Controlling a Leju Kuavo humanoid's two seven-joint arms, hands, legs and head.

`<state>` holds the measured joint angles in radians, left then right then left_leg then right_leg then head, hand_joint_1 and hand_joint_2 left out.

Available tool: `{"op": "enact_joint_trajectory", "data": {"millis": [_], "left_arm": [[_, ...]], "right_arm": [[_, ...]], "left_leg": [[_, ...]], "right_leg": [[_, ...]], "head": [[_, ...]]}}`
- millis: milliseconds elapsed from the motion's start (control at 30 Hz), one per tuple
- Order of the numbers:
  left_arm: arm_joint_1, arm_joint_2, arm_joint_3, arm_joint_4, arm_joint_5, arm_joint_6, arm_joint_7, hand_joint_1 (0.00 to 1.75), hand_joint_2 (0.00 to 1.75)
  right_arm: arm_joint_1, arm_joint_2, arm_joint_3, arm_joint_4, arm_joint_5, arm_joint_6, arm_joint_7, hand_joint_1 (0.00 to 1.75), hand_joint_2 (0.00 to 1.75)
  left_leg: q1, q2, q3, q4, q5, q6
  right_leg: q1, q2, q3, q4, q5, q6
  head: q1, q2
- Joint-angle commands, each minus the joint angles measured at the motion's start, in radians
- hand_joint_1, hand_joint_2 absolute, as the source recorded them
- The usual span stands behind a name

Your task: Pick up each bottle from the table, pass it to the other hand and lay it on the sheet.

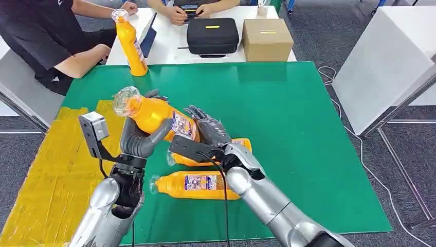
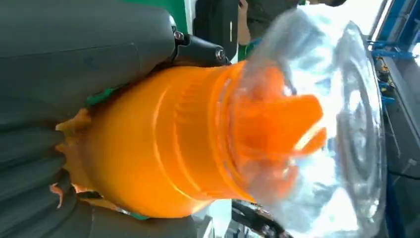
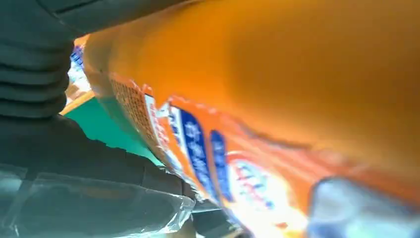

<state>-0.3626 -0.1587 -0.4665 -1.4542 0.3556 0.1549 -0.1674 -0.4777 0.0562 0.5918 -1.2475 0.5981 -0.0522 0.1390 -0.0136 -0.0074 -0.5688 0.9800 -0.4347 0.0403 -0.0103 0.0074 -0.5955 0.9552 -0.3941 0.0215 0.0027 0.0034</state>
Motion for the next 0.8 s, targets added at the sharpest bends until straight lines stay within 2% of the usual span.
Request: {"op": "enact_joint_trajectory", "data": {"millis": [33,100,367,500,600,800], "left_arm": [[0.027,0.042,0.017,0.02,0.001,0.008,-0.049,1.75,1.75],[0.039,0.052,0.023,0.017,0.005,0.009,-0.058,1.75,1.75],[0.062,0.068,0.015,0.001,0.01,0.01,-0.067,1.75,1.75],[0.064,0.07,0.013,0.001,0.011,0.01,-0.069,1.75,1.75],[0.065,0.073,0.011,0.002,0.013,0.009,-0.07,1.75,1.75],[0.056,0.094,-0.006,0.031,0.04,0.005,-0.086,1.75,1.75]], "right_arm": [[0.07,-0.135,-0.152,-0.196,-0.021,-0.019,-0.05,0.0,0.0],[0.082,-0.131,-0.182,-0.236,-0.021,-0.018,-0.064,0.0,0.0],[0.145,-0.139,-0.223,-0.325,-0.018,-0.013,-0.095,0.0,0.0],[0.149,-0.138,-0.225,-0.332,-0.016,-0.011,-0.096,0.0,0.0],[0.148,-0.137,-0.223,-0.331,-0.012,-0.008,-0.095,0.0,0.0],[0.183,-0.141,-0.251,-0.352,0.008,-0.005,-0.092,0.0,0.0]], "left_leg": [[0.001,-0.003,0.005,0.0,-0.003,-0.003],[0.0,0.0,0.001,-0.001,-0.001,-0.001],[0.0,0.001,0.006,0.0,-0.004,-0.003],[0.0,0.002,0.002,0.0,-0.002,-0.002],[0.001,0.001,0.005,0.0,-0.004,-0.003],[0.0,0.001,0.004,-0.001,-0.002,-0.002]], "right_leg": [[0.001,-0.005,0.007,-0.001,-0.003,-0.001],[-0.001,-0.001,0.002,-0.001,-0.001,0.0],[-0.001,0.0,0.006,0.0,-0.003,-0.001],[0.0,0.0,0.002,-0.001,0.0,-0.001],[0.0,-0.001,0.006,0.0,-0.003,-0.001],[0.0,-0.001,0.004,-0.001,-0.001,-0.001]], "head": [[0.0,0.0],[0.0,0.0],[0.0,0.0],[0.0,0.0],[0.0,0.0],[0.0,0.0]]}}
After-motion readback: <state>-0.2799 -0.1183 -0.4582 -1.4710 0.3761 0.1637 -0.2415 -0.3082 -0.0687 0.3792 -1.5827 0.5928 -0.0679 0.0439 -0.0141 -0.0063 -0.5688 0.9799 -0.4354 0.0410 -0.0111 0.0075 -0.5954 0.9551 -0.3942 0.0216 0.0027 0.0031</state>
